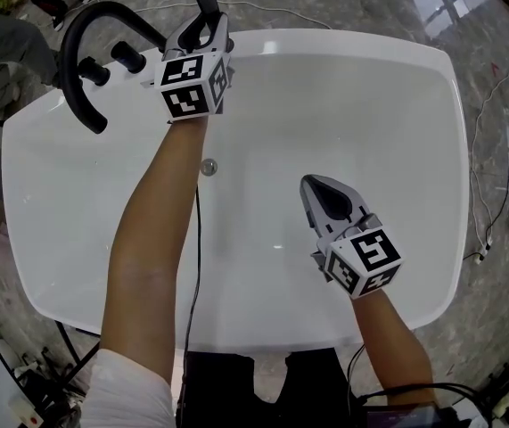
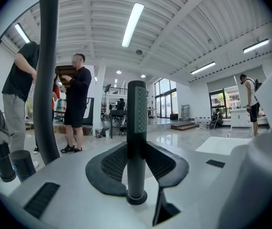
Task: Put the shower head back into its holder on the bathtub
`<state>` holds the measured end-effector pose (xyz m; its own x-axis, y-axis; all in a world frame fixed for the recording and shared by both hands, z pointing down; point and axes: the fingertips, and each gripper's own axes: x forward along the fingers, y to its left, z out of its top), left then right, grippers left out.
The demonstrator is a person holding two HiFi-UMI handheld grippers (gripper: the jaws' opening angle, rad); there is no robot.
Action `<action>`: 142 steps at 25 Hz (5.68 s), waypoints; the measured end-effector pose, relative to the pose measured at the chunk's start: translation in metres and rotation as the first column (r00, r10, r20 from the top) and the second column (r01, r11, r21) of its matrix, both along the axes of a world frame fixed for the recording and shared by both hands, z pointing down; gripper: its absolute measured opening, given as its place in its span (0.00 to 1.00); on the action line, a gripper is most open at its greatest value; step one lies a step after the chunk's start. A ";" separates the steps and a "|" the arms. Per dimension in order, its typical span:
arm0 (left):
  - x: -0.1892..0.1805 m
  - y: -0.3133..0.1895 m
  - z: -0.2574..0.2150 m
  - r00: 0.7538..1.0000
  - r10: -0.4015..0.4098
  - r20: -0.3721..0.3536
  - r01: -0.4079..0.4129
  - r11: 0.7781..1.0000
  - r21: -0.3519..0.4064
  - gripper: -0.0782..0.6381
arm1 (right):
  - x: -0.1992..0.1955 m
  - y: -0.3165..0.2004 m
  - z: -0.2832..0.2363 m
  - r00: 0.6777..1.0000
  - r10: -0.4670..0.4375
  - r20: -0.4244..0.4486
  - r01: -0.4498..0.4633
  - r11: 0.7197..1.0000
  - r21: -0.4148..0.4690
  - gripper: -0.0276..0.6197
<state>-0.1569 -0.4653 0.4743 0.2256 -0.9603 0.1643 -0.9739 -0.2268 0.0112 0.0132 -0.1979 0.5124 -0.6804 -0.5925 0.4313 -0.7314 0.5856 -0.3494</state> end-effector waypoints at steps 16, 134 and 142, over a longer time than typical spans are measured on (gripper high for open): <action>0.004 -0.002 0.016 0.998 0.041 0.055 -0.037 0.997 -0.070 0.29 | 0.004 0.006 0.005 1.000 0.028 -0.001 -0.028 1.000 -0.001 0.06; 0.121 0.827 -0.542 0.997 0.077 -0.026 -0.072 0.987 0.147 0.13 | 0.107 0.498 -0.568 0.996 -0.081 0.034 0.054 0.867 0.495 0.06; 0.091 0.822 -0.535 0.994 0.094 -0.052 -0.085 0.986 0.145 0.13 | 0.078 0.499 -0.562 0.997 -0.071 0.021 0.051 0.870 0.490 0.06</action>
